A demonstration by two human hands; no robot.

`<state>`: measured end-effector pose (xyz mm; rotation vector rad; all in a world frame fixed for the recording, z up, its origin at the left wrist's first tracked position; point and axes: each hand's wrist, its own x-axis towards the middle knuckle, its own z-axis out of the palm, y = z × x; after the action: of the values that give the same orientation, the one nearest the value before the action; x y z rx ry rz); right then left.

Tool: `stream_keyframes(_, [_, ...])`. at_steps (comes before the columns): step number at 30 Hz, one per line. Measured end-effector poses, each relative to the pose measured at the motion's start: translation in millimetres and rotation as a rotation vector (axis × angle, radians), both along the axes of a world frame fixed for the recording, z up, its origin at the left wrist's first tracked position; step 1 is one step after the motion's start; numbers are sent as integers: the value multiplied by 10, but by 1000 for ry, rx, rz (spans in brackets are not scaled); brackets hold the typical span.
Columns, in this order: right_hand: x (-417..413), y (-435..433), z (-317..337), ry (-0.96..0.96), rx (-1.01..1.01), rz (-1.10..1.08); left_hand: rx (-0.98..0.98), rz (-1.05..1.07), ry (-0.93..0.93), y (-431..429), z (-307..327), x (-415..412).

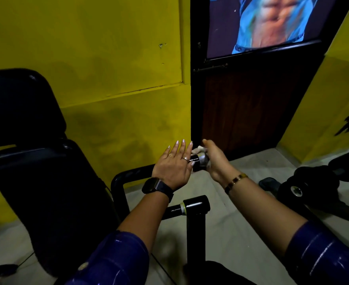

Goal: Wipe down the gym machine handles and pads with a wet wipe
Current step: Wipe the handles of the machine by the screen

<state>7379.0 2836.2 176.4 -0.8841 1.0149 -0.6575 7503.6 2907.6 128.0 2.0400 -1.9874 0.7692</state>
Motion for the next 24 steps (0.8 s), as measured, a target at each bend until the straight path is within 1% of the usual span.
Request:
stream_keyframes(2, [40,79,-44,170,-317,-2,6,-4,7,-1,-2,5])
stream_keyframes(5, [3,209,-378,382,-1017,-58,6,-1,8,-4,-14,5])
stream_keyframes(6, [-23,259,-520,424,-1179,-54,10,4,3,-2,-15,4])
stream_keyframes(7, [-57,302,-643,445,-1259,-49,16,8,-3,0,-14,1])
stream_keyframes(10, [-169,376,-912,449,-1388,-36,27,11,6,11,-3,-9])
stream_keyframes(12, [-197,410,-1027,410,-1383,-14,33,13,16,17,1,-12])
stream_keyframes(16, [-100,484,-943,227,-1168,-97,31,3,20,13,6,-6])
stream_keyframes(18, [-48,445,-764,101,-957,-167,37,2,30,14,12,-5])
stream_keyframes(20, [-26,301,-560,-38,-667,-175,56,5,37,13,14,-5])
stream_keyframes(21, [-21,206,-489,-54,-555,-149,65,6,40,14,15,-2])
stream_keyframes(22, [-21,132,-432,-24,-506,-112,71,7,44,16,18,-1])
stream_keyframes(23, [-30,84,-411,25,-530,-76,77,7,49,16,22,-4])
stream_keyframes(24, [-46,75,-425,74,-606,-57,84,9,51,19,22,-5])
